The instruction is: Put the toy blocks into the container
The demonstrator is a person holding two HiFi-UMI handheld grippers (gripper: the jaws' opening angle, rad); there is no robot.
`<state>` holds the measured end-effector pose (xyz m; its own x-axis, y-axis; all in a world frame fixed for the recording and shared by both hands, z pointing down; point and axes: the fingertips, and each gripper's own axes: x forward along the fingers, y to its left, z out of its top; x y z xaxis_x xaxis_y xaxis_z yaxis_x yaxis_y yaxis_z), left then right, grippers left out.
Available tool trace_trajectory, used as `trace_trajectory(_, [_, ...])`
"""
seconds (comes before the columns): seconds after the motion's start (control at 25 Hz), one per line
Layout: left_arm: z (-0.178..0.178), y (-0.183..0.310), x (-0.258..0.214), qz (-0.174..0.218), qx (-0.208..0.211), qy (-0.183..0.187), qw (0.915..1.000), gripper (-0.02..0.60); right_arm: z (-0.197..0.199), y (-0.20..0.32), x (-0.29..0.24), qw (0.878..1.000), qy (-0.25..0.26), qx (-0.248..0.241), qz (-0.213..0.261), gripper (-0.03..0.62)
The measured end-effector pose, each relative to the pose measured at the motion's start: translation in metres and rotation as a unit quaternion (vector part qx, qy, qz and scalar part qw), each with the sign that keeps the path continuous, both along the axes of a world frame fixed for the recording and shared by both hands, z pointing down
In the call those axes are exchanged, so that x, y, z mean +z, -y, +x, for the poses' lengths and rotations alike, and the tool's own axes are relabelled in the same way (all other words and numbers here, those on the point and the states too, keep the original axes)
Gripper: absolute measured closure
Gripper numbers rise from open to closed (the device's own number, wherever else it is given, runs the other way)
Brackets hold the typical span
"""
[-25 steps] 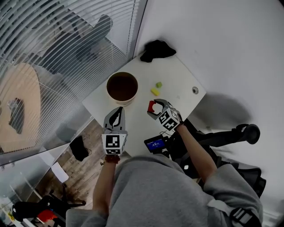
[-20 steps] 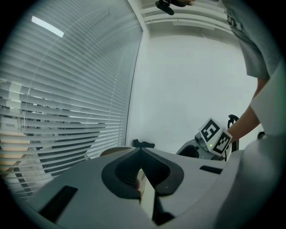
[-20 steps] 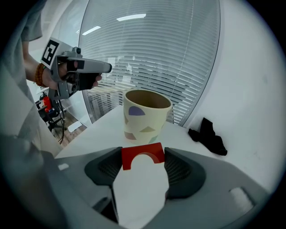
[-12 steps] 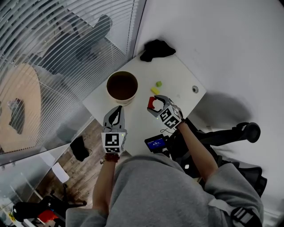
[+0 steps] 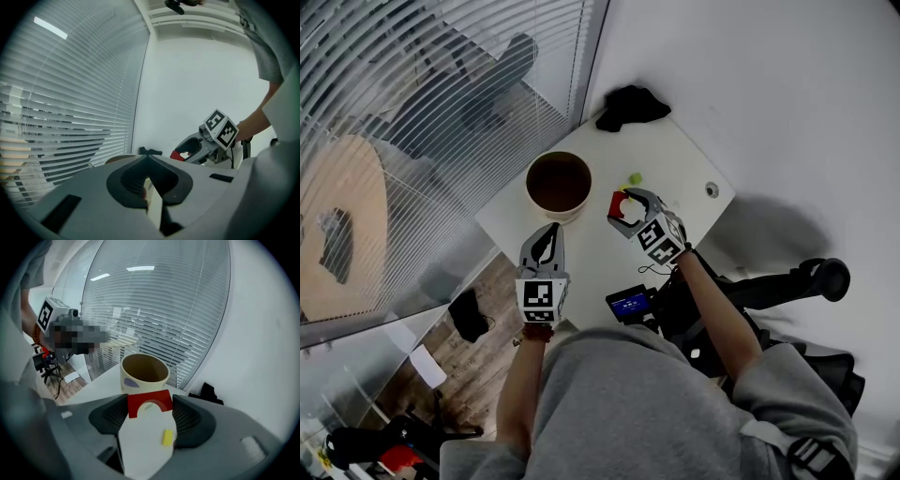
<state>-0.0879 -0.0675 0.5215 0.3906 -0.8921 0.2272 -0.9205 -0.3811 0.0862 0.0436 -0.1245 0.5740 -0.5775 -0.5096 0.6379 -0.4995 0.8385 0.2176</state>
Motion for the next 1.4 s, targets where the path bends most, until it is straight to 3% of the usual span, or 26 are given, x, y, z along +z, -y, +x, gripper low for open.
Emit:
trace_trajectory(0.52, [-0.006, -0.003, -0.008, 0.005, -0.008, -0.008, 0.9999, 0.574, -0.035, 0.016, -0.048, 0.998, 0.018, -0.027, 0.051, 0.289])
trace_trajectory(1.4, [-0.025, -0.014, 0.000, -0.007, -0.032, -0.007, 0.9994, 0.574, -0.085, 0.038, -0.051, 0.996, 0.014, -0.066, 0.056, 0.287])
